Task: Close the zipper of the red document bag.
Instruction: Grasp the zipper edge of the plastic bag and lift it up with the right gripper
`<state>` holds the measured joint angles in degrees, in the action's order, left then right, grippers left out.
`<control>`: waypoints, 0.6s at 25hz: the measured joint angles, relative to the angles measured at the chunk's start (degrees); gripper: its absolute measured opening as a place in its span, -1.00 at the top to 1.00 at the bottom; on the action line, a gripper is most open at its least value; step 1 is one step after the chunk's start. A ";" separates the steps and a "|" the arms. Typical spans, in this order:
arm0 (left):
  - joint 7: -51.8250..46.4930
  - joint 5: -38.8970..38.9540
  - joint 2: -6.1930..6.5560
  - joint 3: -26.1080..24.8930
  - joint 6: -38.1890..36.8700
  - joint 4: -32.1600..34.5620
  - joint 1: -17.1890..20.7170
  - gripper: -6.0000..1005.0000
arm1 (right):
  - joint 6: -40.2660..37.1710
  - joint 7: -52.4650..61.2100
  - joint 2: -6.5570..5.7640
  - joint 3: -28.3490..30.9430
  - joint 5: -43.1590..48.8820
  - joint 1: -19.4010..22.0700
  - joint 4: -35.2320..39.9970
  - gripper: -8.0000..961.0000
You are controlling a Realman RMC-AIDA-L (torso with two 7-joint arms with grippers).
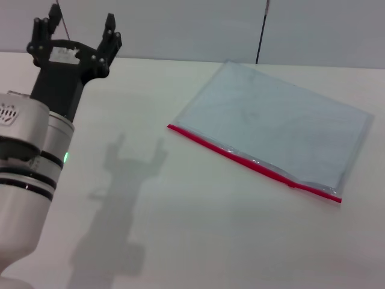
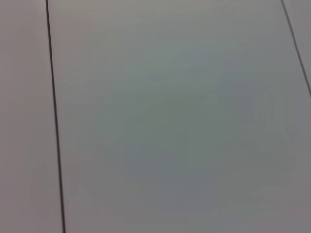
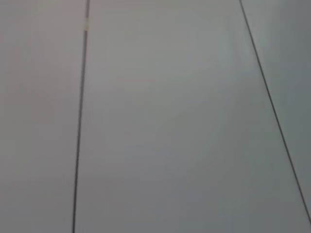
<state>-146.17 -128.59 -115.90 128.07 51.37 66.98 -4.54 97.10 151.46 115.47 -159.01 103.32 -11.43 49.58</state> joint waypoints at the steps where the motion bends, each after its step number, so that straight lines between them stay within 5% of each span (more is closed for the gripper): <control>1: 0.06 0.63 0.08 -0.20 -1.33 0.13 -0.28 -0.70 | -1.19 3.22 -0.41 0.32 -1.21 -0.30 -0.34 -0.39; 9: 1.41 0.86 0.69 -7.06 -22.11 6.70 -0.48 -0.69 | -16.58 7.90 -5.64 0.96 -5.42 -3.25 5.26 -0.39; 15: 6.96 0.91 0.46 -9.56 -29.71 10.10 -0.15 -0.69 | -31.97 -0.12 -14.07 2.70 -5.71 -3.27 19.91 -0.38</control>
<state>-139.21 -127.68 -115.44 118.52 21.66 77.08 -4.69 65.12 151.34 101.40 -156.32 97.61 -14.70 69.49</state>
